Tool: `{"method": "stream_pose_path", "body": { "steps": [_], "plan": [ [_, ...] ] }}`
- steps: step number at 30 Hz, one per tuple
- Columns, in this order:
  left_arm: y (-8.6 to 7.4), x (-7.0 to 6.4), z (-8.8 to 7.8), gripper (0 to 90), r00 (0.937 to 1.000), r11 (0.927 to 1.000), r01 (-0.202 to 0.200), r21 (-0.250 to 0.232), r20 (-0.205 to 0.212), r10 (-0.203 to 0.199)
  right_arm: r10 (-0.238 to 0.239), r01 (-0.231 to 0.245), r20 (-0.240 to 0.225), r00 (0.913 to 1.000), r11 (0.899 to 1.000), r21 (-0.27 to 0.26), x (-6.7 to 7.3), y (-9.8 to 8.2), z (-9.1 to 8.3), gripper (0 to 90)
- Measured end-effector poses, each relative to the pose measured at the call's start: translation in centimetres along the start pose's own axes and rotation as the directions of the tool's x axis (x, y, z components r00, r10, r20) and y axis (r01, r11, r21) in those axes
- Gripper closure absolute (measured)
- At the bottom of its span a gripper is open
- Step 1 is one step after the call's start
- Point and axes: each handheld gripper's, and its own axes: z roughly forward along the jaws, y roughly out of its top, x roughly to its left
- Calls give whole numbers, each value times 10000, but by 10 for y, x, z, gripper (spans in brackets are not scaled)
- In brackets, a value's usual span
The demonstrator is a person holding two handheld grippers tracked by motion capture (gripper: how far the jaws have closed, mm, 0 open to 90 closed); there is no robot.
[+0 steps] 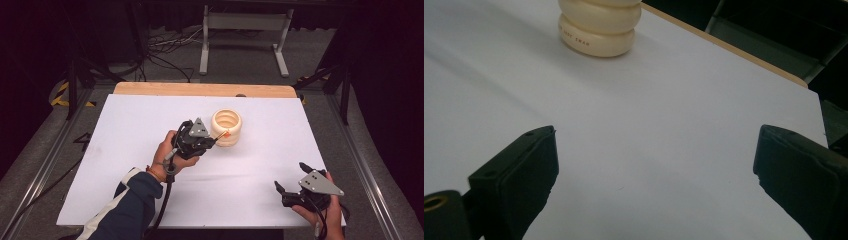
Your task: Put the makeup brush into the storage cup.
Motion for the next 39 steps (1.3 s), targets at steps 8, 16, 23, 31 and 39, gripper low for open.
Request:
{"method": "stream_pose_path", "body": {
  "steps": [8,16,23,31,39],
  "plan": [
    [1,3,-12,827,9996,9962,-127,-861,225,147,-5,5,-28,10000,10000,-17,-1,0,0,47],
    [3,7,-23,827,9998,9847,-50,-1740,177,82,0,0,-2,10000,10000,-42,-1,0,0,47],
    [9,14,-31,827,9997,9644,13,-2644,232,50,7,-7,-8,10000,10000,-39,0,0,0,47],
    [15,19,-34,827,9995,9395,154,-3423,299,-55,23,-23,6,10000,10000,-43,0,0,0,47],
    [27,29,-33,827,9989,9160,309,-3999,458,-137,113,-113,73,9999,9999,-66,-2,-1,-1,47]
  ]
}}
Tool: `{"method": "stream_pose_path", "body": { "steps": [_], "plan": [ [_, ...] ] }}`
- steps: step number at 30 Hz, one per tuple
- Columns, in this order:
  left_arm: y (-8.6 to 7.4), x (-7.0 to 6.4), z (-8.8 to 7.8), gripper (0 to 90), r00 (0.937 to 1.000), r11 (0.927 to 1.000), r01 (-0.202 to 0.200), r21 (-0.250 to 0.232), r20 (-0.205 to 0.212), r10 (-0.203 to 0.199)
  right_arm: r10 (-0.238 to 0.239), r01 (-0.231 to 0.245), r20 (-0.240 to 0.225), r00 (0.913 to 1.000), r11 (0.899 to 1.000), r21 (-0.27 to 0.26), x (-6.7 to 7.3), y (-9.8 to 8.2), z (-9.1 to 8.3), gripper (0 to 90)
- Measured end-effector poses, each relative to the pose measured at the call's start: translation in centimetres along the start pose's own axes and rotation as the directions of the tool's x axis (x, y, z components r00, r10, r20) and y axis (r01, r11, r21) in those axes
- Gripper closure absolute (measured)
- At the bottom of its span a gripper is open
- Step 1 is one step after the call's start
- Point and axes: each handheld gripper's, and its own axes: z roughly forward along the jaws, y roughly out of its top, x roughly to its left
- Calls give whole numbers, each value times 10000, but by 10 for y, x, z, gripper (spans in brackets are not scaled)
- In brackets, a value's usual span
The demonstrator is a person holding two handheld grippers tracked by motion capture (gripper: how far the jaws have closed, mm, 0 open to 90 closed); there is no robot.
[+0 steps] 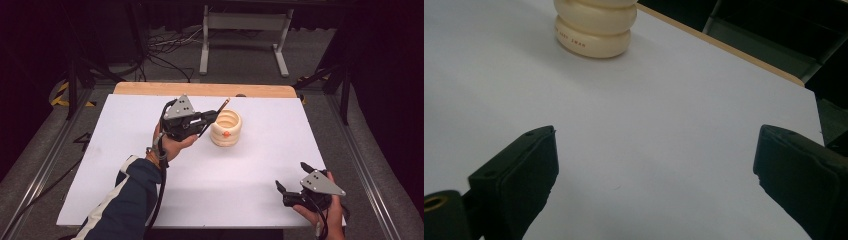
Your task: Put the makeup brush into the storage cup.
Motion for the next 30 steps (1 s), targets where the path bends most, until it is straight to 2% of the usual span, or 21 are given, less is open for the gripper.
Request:
{"method": "stream_pose_path", "body": {
  "steps": [2,5,7,12,20,29,30],
  "plan": [
    [4,3,1,827,10000,9999,16,-104,29,-15,29,-29,17,10000,10000,-1,-1,0,0,47],
    [10,7,0,827,10000,9987,21,-517,95,-16,13,-13,35,10000,10000,-41,-1,0,-1,47],
    [13,10,0,827,9998,9959,120,-895,175,-105,39,-39,69,10000,10000,-30,-1,0,-1,47],
    [19,16,5,827,9997,9910,62,-1337,263,-27,56,-56,41,10000,10000,-11,-2,-1,0,46],
    [20,28,22,827,9982,9882,412,-1477,491,-343,-12,12,49,10000,10000,-25,0,0,1,46],
    [18,30,36,827,9971,9862,463,-1588,677,-359,-53,53,37,10000,10000,19,0,-1,2,46],
    [18,31,38,827,9977,9858,412,-1627,601,-317,-55,54,36,10000,10000,28,0,-1,2,46]
  ]
}}
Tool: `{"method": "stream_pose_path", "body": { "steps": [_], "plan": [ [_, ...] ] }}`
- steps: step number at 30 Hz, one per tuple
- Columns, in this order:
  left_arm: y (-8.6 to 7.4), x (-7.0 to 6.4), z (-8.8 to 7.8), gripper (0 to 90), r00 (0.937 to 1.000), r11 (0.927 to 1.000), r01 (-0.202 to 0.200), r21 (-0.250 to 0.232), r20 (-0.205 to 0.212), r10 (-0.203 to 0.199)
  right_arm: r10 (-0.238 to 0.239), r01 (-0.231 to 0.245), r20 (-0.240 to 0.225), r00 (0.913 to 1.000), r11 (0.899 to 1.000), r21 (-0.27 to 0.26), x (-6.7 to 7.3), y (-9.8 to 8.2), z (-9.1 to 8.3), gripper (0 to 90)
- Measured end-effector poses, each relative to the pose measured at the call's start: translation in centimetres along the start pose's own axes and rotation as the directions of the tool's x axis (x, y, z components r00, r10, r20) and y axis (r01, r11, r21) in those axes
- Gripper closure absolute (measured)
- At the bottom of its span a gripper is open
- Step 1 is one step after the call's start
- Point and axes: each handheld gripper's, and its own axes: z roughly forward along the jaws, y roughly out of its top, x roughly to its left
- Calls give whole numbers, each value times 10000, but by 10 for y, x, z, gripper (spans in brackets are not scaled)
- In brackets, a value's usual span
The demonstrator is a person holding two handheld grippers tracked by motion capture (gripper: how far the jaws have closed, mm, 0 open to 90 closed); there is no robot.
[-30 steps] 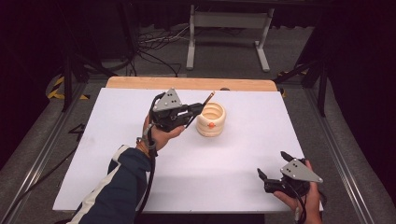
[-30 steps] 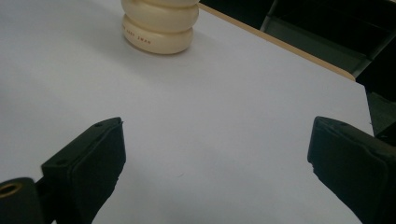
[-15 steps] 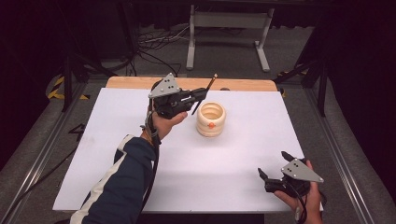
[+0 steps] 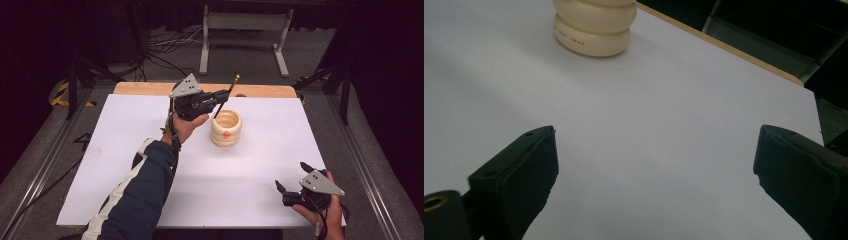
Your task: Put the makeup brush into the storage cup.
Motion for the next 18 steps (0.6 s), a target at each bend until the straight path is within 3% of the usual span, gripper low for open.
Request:
{"method": "stream_pose_path", "body": {
  "steps": [18],
  "plan": [
    [-16,16,31,827,9999,9999,120,88,117,-121,1,-1,-13,10000,10000,18,0,0,1,46]
  ]
}}
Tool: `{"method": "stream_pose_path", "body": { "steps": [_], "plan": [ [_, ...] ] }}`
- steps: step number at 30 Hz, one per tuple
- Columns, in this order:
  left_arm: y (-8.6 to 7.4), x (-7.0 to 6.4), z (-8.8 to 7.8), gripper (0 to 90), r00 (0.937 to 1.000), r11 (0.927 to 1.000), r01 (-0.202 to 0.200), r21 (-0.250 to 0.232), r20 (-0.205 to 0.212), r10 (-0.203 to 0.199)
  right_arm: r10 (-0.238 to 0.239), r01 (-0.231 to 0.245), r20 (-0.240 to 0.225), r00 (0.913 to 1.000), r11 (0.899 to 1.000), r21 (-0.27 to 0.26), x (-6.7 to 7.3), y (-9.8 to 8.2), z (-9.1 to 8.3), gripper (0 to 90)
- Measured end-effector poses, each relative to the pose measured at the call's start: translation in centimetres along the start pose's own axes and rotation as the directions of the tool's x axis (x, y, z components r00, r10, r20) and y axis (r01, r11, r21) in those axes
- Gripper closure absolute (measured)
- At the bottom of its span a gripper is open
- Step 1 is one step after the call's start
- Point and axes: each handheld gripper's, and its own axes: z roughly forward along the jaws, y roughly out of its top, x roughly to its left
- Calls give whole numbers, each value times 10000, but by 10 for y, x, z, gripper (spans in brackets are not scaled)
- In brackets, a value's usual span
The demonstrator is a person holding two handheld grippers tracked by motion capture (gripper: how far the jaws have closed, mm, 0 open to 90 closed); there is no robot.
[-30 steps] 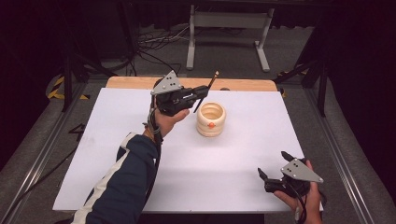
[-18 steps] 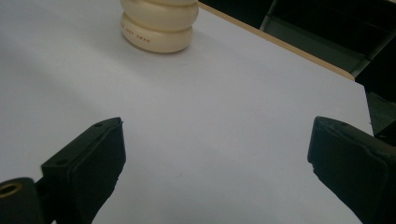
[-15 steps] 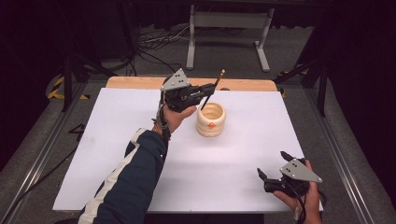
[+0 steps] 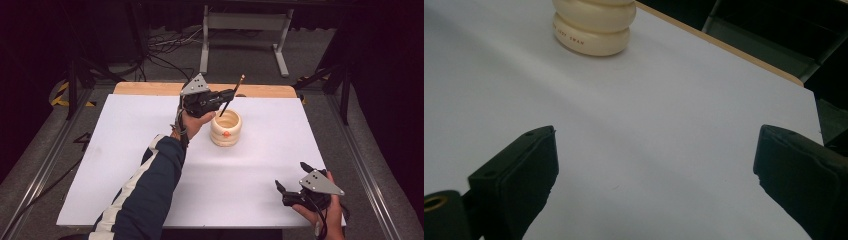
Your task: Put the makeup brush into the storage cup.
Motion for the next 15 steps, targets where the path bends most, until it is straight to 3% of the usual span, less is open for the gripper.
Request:
{"method": "stream_pose_path", "body": {
  "steps": [6,15],
  "plan": [
    [-6,2,13,827,9999,9998,-147,141,57,146,30,-30,-26,10000,10000,38,0,-1,1,47],
    [-14,7,19,827,9999,9999,106,132,117,-108,134,-134,-5,9999,9999,-1,-2,-1,2,47]
  ]
}}
